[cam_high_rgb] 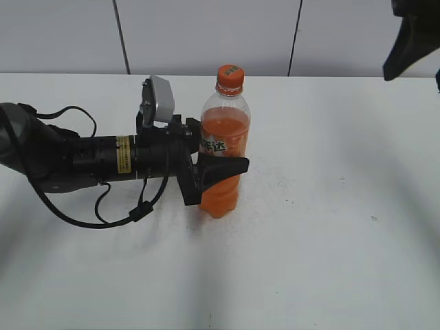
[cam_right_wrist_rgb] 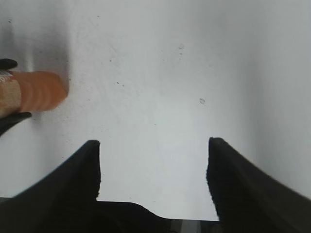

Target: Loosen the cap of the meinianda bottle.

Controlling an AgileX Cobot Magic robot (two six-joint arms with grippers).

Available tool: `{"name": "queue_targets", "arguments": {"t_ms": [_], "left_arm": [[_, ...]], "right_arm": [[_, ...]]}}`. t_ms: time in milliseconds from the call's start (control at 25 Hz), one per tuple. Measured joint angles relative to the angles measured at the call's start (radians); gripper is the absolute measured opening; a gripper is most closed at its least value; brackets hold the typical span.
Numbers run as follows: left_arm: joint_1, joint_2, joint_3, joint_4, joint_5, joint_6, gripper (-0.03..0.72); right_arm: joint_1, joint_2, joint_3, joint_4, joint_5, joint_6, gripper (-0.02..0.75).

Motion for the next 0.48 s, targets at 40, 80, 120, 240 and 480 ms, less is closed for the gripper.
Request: {"name": "queue_targets", "arguments": {"t_ms": [40, 80, 120, 240, 480], "left_arm": [[0.000, 0.000, 0.000, 0.000, 0.000, 0.000, 0.419], [0.000, 0.000, 0.000, 0.000, -0.001, 0.000, 0.419], [0.000, 0.000, 0.000, 0.000, -0.001, 0.000, 0.419], [0.000, 0.000, 0.000, 0.000, -0.001, 0.000, 0.419], [0.000, 0.000, 0.000, 0.000, -0.001, 0.000, 0.419]], "right_arm": [[0.000, 0.026, -0.026, 0.020, 0.001, 0.001, 0.511], [0.000, 0.042, -0.047, 0.038, 0.001, 0.002, 0.511], [0.001, 0.056, -0.060, 0.049, 0.001, 0.002, 0.511], [0.002, 0.068, -0.073, 0.052, -0.002, -0.003, 0.511], [0.011, 0.078, -0.092, 0.084, -0.029, 0.020, 0.479]]}}
